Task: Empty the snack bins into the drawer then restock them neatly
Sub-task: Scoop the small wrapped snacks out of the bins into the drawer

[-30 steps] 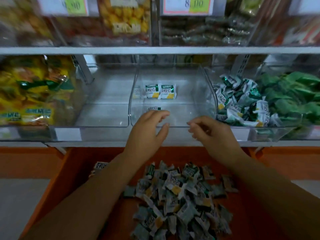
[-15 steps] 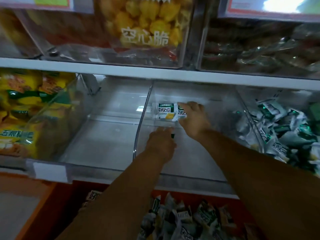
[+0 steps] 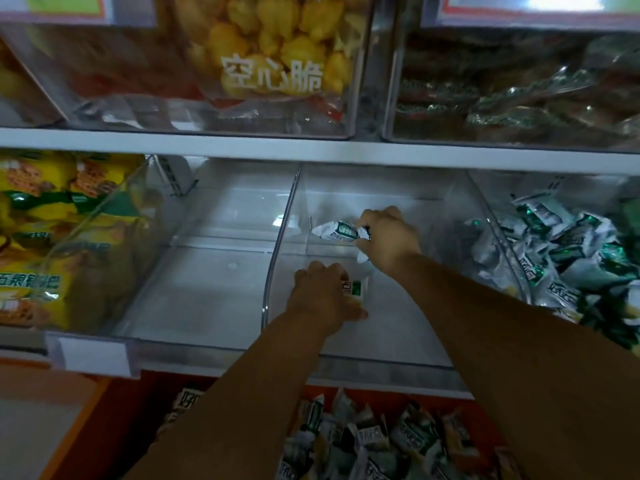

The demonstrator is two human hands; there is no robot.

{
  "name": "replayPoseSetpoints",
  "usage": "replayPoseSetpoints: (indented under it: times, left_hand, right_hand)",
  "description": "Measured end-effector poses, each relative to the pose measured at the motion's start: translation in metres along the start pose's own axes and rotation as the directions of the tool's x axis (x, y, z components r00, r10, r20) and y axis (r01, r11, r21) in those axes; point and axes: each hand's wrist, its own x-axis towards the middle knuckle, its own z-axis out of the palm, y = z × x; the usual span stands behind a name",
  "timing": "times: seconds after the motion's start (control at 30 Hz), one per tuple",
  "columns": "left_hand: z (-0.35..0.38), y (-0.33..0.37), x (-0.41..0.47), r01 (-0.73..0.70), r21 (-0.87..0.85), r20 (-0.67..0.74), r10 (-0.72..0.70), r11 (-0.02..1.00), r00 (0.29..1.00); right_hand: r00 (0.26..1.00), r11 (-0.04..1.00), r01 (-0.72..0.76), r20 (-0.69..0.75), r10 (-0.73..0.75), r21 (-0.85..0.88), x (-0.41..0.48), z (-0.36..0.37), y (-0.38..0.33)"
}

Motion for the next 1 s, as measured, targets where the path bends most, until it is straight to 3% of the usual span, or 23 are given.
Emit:
replayPoseSetpoints:
  times: [0.2,0.4,0.53,0.67,0.73,1.0]
  left_hand:
    - [0.0,-0.001,-0.004,0.018,-0.194,-0.047,-0.027,0.981,0.999]
    - [0.0,-0.001,-0.005,-0.001,-0.143,-0.04,-0.005,0.99,0.999]
    - [-0.009,0.003,-0.018,-0.095,-0.157,-0.179,0.066,0.983,0.982]
    - [-0.027,0.011,-0.05,-0.232,-0.087,-0.392,0.181,0.969,0.902]
    - [-0.033,0.016,-0.074,-0.273,-0.113,-0.434,0.2,0.955,0.878]
    - [-0.003,0.028,-0.174,-0.386,-0.311,-0.246,0.318,0.869,0.915]
  right_hand:
    - [0.998,0.991,-0.065,0.001,0.065,0.118,-0.008,-0.003,-0.004]
    - [0.992,0.979,-0.11,-0.035,0.117,0.172,-0.027,-0.016,-0.004]
    - [0.985,0.965,-0.087,-0.125,0.121,0.248,-0.054,-0.037,-0.009]
    - [0.969,0.947,0.011,-0.235,0.069,0.322,-0.086,-0.079,-0.01]
    - [0.971,0.932,0.052,-0.235,0.036,0.359,-0.11,-0.1,-0.01]
    - [0.975,0.873,0.041,-0.21,0.071,0.486,-0.246,-0.104,0.004]
